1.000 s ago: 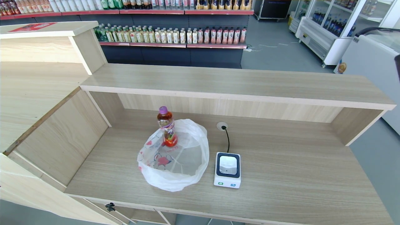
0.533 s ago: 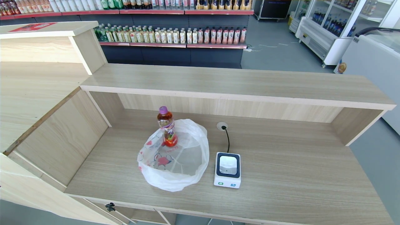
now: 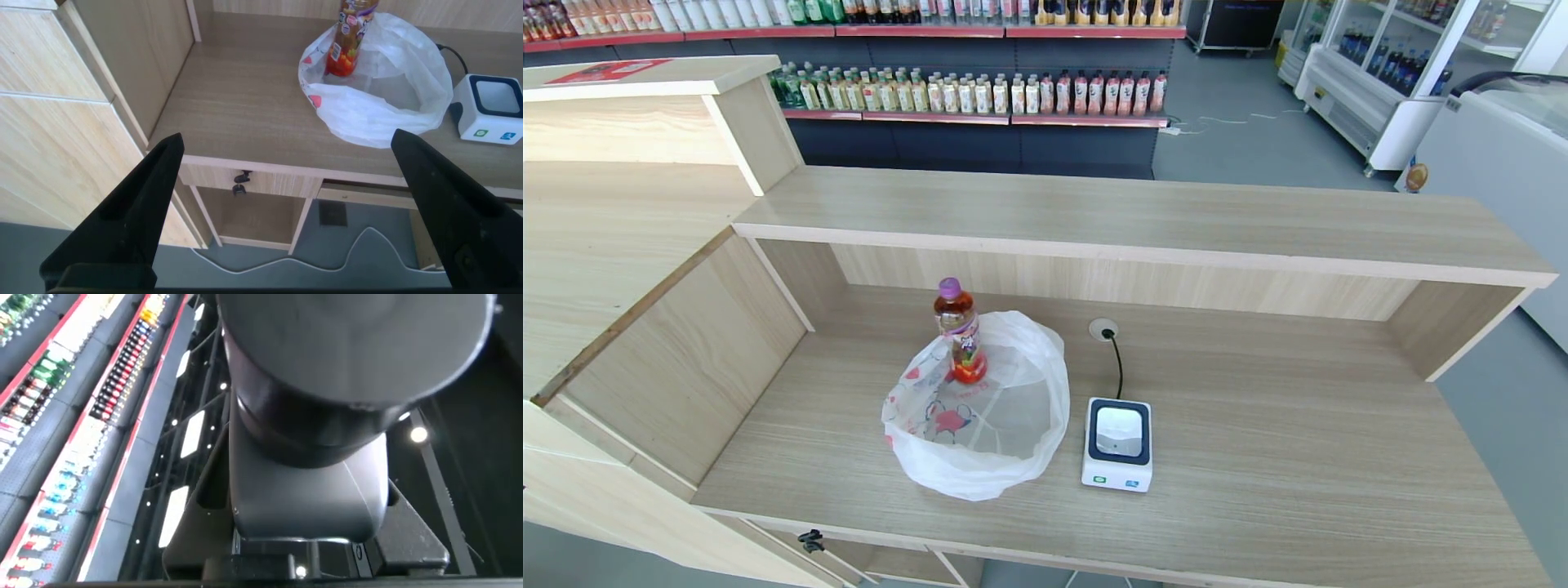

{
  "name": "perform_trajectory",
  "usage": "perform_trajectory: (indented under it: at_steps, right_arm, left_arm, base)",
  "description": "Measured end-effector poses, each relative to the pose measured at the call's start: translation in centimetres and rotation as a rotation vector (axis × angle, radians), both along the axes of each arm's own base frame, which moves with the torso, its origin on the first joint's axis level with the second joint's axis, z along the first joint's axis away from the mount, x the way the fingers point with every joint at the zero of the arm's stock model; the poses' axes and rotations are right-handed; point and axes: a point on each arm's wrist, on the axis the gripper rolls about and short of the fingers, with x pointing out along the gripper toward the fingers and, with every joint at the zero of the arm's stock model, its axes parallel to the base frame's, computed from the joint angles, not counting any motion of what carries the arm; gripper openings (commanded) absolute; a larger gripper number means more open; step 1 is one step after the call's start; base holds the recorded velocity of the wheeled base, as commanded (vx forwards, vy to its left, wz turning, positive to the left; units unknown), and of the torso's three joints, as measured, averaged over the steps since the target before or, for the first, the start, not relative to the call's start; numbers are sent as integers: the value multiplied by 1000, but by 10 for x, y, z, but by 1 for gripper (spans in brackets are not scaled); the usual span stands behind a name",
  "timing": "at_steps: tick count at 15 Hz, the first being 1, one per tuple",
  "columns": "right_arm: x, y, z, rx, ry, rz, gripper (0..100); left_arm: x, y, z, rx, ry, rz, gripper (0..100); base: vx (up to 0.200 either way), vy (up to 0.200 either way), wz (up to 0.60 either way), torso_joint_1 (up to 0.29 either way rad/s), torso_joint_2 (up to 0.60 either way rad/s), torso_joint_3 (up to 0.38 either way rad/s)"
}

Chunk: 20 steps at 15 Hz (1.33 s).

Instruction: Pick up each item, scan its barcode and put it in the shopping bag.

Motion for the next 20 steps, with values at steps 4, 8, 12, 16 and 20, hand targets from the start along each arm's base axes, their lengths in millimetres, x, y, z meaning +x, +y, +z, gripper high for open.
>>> perform_trajectory:
  at_steps: [4,8,12,16,20]
  right_arm:
    - [7,6,-3,-10,44,56,0]
    - [20,19,-6,-28,125,146,0]
    - [30,26,-6,-38,160,174,0]
    - [32,30,-7,-38,210,198,0]
    - [40,31,-19,12,554,103,0]
  left_arm:
    - [0,0,0,0,0,0,100]
    - [0,0,0,0,0,0,100]
    - [0,0,0,0,0,0,100]
    - [0,0,0,0,0,0,100]
    - [0,0,0,0,0,0,100]
  base:
    - [0,0,0,0,0,0]
    - [0,0,0,0,0,0]
    - [0,0,0,0,0,0]
    - [0,0,0,0,0,0]
    - [0,0,0,0,0,0]
